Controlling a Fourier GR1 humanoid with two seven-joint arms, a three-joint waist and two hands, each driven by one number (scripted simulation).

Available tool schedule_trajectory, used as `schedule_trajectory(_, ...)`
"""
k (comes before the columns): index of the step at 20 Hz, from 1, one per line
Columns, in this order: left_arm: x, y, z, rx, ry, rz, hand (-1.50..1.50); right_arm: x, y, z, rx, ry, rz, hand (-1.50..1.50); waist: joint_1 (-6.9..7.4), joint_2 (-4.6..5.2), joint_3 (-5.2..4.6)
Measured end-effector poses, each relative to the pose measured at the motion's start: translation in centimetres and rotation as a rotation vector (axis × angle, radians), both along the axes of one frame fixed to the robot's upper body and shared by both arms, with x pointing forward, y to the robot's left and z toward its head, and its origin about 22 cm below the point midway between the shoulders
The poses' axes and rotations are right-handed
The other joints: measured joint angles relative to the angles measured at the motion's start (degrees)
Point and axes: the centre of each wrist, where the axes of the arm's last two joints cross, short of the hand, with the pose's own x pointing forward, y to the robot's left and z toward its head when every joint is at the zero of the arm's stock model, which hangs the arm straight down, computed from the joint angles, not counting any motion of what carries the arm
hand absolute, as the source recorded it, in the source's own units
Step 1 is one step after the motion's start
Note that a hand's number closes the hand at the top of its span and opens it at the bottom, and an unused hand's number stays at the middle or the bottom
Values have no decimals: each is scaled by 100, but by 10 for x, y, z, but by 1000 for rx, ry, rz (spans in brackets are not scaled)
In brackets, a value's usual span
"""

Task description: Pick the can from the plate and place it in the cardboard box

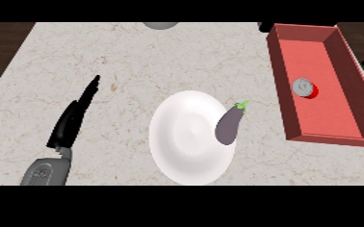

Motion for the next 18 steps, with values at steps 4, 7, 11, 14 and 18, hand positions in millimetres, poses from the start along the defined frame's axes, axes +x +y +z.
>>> schedule_trajectory(4, 3, -2, 6, -2, 2, -7, 0, -16, -31, -10, 27, -68, -49, -150, 19, 7, 3)
schedule_trajectory(7, -1, 0, 1, -1, 0, -9, 0, -30, -53, -13, 37, -114, -86, -150, 38, 14, 3)
schedule_trajectory(11, 2, 3, -4, 1, -7, -11, 0, -52, -77, -25, 41, -137, -111, -150, 41, 25, 6)
schedule_trajectory(14, 0, 0, -2, -1, -6, -8, 0, -73, -91, -37, 32, -141, -119, -150, 59, 27, 9)
schedule_trajectory(18, 3, 2, -5, -1, -4, -10, 0, -91, -104, -40, 4, -134, -122, -150, 69, 35, 12)
